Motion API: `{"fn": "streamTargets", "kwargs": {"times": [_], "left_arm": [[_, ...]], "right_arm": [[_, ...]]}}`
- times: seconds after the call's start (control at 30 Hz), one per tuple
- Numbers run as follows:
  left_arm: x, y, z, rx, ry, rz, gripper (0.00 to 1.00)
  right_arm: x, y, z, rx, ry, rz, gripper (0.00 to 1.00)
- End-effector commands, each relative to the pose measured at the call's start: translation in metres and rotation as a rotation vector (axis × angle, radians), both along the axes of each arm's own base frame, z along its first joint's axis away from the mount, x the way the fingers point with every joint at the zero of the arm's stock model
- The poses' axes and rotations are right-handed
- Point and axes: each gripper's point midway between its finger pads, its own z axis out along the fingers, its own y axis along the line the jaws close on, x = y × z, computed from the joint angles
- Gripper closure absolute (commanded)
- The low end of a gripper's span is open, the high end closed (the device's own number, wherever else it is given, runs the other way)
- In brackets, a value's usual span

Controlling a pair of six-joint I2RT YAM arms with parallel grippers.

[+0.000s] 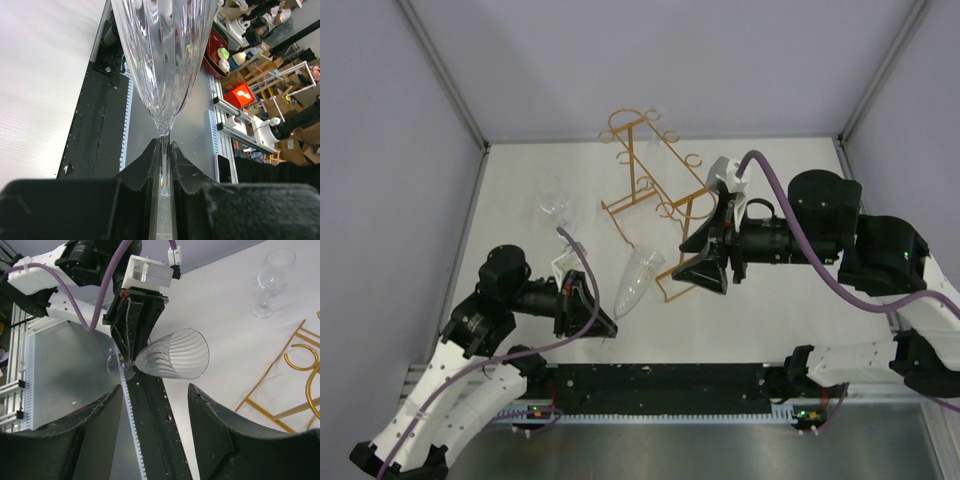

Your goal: Take the wine glass off the wine glass rack

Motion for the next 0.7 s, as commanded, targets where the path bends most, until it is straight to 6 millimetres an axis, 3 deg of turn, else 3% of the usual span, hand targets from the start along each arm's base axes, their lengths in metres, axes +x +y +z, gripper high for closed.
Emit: {"fn": "streamTargets", "kwargs": {"times": [0.0, 0.27, 0.67], "left_arm": [[-0.013, 0.002, 0.008, -0.047, -0.083, -0.057, 1.00], [-0.023, 0.005, 0.011, -0.065, -0.105, -0.080, 1.00], [-0.027, 0.004, 0.015, -0.072, -0.124, -0.106, 1.00]], "right_arm": [[-0.005, 0.007, 0.013, 0.039, 0.038, 0.037, 0.46], [-0.013, 0.029, 0.010, 0.034, 0.082, 0.130, 0.48], [-0.019, 0.044, -0.001, 0.003, 0.105, 0.206, 0.53]]}}
